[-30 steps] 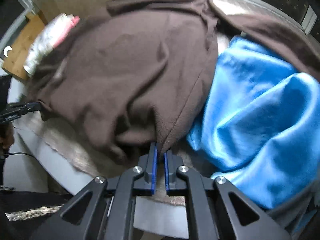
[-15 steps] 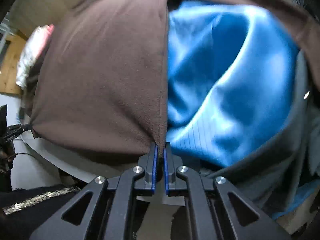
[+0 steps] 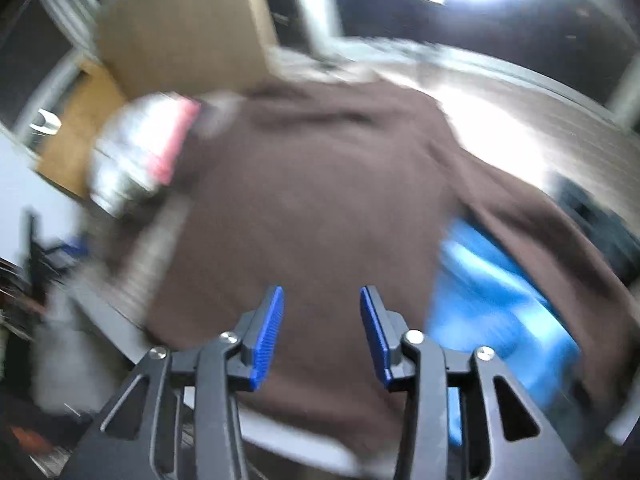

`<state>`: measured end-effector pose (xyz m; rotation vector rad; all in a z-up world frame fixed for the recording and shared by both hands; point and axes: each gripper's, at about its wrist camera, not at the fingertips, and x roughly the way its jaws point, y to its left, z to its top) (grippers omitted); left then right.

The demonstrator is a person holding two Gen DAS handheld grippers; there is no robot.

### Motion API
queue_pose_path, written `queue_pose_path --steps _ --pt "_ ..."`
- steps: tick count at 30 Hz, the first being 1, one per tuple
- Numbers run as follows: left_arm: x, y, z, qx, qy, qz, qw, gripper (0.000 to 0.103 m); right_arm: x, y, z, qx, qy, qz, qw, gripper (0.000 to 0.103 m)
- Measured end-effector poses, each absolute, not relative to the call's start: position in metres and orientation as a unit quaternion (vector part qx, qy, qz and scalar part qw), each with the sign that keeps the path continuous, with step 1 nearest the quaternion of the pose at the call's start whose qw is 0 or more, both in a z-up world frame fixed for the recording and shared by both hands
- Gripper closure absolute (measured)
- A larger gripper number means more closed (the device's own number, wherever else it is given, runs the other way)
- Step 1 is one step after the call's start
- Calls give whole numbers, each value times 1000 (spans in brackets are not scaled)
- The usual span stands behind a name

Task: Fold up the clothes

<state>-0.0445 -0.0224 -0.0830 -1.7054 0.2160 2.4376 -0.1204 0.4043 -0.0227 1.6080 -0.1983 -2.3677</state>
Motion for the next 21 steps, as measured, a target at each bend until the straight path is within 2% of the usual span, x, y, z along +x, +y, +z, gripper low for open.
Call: queue_pose_path --steps 6,9,12,15,16,17,18,19,20,21 --pt "-45 -70 -110 -578 36 814 46 64 -262 267 -81 564 -43 -797 211 62" --pt "-50 -78 -121 -583 32 811 47 63 -294 215 -110 594 -29 -775 213 62" --pt "-58 -88 -132 -588 -7 805 73 62 -312 190 -136 625 -51 -750 209 62" --pt "-65 -84 -147 -594 -5 799 95 62 -321 178 -151 644 -65 -736 199 62" --pt "-67 -82 -152 -597 -2 796 102 65 -323 176 -153 647 -73 -733 198 62" --pt "-67 -81 -155 -599 -3 793 108 73 -324 175 -153 647 -79 -733 197 62" --pt "-68 -80 -157 -602 -4 790 114 85 -325 174 -153 646 -85 -732 196 65" --pt "-68 -78 -160 -604 -5 787 121 98 -327 173 -153 645 -88 -734 195 86" --pt "-68 -78 -161 -605 -7 786 127 99 -328 172 -149 641 -87 -738 192 96" --pt "-65 -80 -155 -598 -9 791 129 99 -330 171 -146 639 -87 -741 190 98"
